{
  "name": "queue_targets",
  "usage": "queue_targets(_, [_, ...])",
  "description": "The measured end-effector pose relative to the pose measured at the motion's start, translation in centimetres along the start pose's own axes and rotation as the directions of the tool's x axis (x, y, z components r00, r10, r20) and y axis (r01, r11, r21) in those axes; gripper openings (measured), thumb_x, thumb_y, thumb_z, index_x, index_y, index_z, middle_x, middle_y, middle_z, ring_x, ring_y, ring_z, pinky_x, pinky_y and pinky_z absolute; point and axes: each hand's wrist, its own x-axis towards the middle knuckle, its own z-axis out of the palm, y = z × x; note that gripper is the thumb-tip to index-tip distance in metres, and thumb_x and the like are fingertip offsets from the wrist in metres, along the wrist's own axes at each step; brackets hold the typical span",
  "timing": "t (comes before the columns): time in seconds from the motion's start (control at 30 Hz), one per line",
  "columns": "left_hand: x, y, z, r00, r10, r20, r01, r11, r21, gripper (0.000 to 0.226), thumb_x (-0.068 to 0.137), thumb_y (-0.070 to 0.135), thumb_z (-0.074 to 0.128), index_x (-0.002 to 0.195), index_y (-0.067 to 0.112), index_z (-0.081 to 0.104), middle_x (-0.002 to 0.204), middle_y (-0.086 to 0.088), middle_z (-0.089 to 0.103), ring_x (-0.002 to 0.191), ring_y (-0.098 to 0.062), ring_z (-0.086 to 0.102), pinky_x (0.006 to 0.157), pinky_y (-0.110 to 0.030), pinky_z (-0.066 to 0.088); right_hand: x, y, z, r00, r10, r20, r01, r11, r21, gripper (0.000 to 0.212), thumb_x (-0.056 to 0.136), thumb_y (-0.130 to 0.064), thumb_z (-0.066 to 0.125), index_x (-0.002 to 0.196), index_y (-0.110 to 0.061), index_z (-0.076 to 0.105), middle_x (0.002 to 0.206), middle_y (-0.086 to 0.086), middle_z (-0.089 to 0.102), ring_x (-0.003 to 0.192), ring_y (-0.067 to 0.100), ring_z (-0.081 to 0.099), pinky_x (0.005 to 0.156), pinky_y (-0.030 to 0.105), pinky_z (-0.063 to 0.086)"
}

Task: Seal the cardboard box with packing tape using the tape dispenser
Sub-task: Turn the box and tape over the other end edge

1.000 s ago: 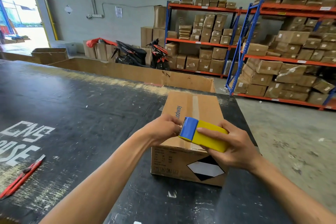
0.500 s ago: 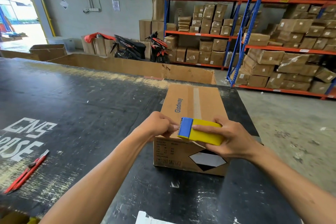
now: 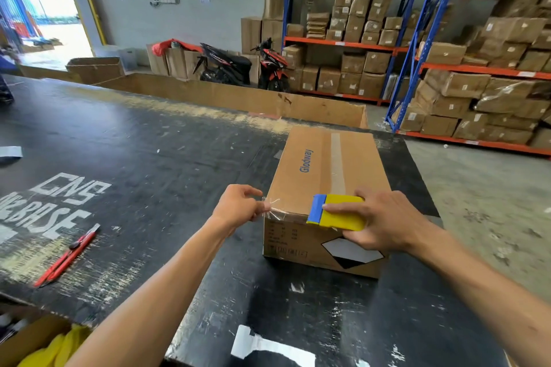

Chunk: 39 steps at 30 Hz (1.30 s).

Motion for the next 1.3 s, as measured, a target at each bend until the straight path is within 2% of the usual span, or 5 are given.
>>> queue_targets(0.27, [0.7,-0.8,0.4,0.999,0.005,-0.043,-0.004,1.000,0.027,0.031,0.078,0.017,0.086,0.103,0.004,0.074,0.082,-0.007,0.074,0.069,-0.013,0.066,0.066,-0.028,0.057,0.9,-0.5,-0.3,0.998,0.010,0.058,-0.006,0.998,-0.065,0.054,0.079,-0.059,0.063,0.131,-0.061,0.052,0.084,-0.005,0.049,0.069,0.017,0.052,0.051,0.017,0.019])
queue_targets(0.43, [0.0,0.4,0.8,0.950,0.304,-0.077,-0.179,0.727,0.663,0.076,0.080,0.043,0.079,0.144,0.016,0.047,0.125,-0.008,0.061,0.112,-0.025,0.057,0.086,-0.038,0.051,1.2,-0.6,-0.2,0.996,0.027,0.086,-0.019,0.996,-0.086,0.054,0.081,-0.062,0.058,0.134,-0.061,0.049,0.089,-0.005,0.053,0.077,0.020,0.059,0.057,0.026,0.030])
queue_targets(0.7, [-0.1,-2.3,3.2,0.487,0.784,0.385,-0.753,0.154,0.640,0.049,0.100,0.017,0.053,0.147,0.005,0.045,0.157,-0.016,0.039,0.145,-0.030,0.036,0.120,-0.044,0.029,1.6,-1.2,-0.7,0.990,0.050,0.132,-0.034,0.992,-0.119,0.055,0.084,-0.061,0.056,0.138,-0.059,0.046,0.090,-0.005,0.049,0.084,0.020,0.061,0.065,0.028,0.039])
queue_targets(0.97, [2.6,-5.5,3.6,0.523,0.740,0.422,-0.796,0.248,0.552,0.055,0.108,0.038,0.033,0.156,0.012,0.030,0.161,-0.003,0.029,0.148,-0.016,0.029,0.121,-0.040,0.027,2.2,-1.6,-1.0,0.983,0.066,0.169,-0.043,0.990,-0.137,0.054,0.086,-0.060,0.056,0.139,-0.059,0.045,0.090,-0.006,0.046,0.089,0.018,0.059,0.067,0.028,0.035])
queue_targets(1.3, [5.0,-4.3,2.9,0.444,0.675,0.589,-0.830,0.063,0.554,0.059,0.107,0.044,0.027,0.158,0.013,0.025,0.165,-0.005,0.021,0.154,-0.017,0.014,0.125,-0.042,0.011,3.1,-1.8,-0.8,0.976,0.072,0.207,-0.034,0.983,-0.181,0.054,0.085,-0.062,0.055,0.138,-0.061,0.044,0.089,-0.008,0.044,0.089,0.017,0.059,0.065,0.029,0.034])
